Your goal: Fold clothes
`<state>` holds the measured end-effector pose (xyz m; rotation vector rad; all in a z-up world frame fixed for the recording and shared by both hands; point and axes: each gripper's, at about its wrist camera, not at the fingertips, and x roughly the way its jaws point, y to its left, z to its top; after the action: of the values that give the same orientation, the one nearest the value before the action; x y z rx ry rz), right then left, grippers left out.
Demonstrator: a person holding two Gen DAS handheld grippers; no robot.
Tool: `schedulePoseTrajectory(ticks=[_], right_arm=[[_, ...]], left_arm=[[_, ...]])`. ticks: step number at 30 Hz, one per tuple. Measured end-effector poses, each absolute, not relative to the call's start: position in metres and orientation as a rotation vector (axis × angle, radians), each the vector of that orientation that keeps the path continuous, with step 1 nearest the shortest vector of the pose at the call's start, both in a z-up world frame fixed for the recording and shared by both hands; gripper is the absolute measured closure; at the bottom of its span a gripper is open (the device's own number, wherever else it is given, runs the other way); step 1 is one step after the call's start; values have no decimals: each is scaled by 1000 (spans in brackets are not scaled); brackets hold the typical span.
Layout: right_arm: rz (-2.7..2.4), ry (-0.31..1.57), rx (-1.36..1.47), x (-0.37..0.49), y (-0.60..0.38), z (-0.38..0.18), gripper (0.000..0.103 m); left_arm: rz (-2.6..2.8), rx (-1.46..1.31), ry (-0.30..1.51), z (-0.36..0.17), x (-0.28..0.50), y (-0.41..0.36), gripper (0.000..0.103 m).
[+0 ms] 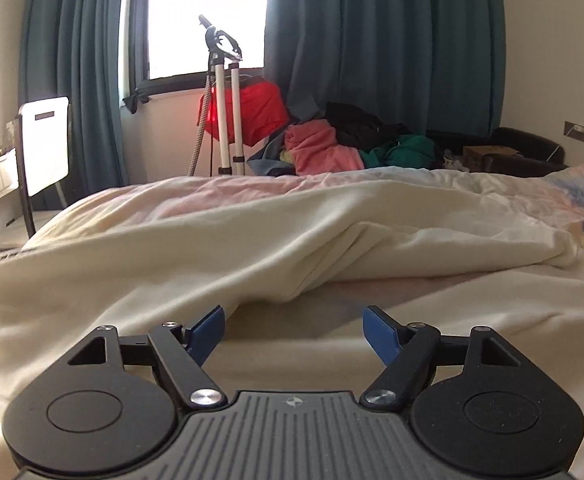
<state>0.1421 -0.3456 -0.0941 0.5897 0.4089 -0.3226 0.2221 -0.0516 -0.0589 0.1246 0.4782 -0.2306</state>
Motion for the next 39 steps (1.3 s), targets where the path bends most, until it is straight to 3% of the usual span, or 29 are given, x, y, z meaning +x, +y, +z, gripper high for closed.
schedulePoseTrajectory(ticks=[5,7,9,11,18,20,24,31,37,39], right_arm=[[-351,421,635,150,-360,-112,35],[-348,428,655,156,-365,-118,35],[-345,432,663,161,-367,-123,35],[-349,432,664,164,-369,-126,35],[-323,412,698,162,-370,-125,35],[-292,393,716,158,-370,-122,35],[-189,375,821,155,-373,-123,35],[-94,379,971,158,-380,-118,35],[-67,395,972,184,-383,-128,37],[-58,401,973,193,-385,-131,42]], left_arm=[[-291,239,470,-60,298,-107,31],[-297,292,501,-67,323,-124,43],[-331,304,548,-73,339,-130,77],[-363,289,563,-71,339,-128,89],[-433,313,430,-44,233,-99,95],[-457,323,420,-48,194,-90,103],[-450,300,420,-69,144,-69,103],[-428,172,492,-85,136,-55,99],[-431,119,463,-83,130,-53,84],[-414,124,468,-85,132,-53,69]])
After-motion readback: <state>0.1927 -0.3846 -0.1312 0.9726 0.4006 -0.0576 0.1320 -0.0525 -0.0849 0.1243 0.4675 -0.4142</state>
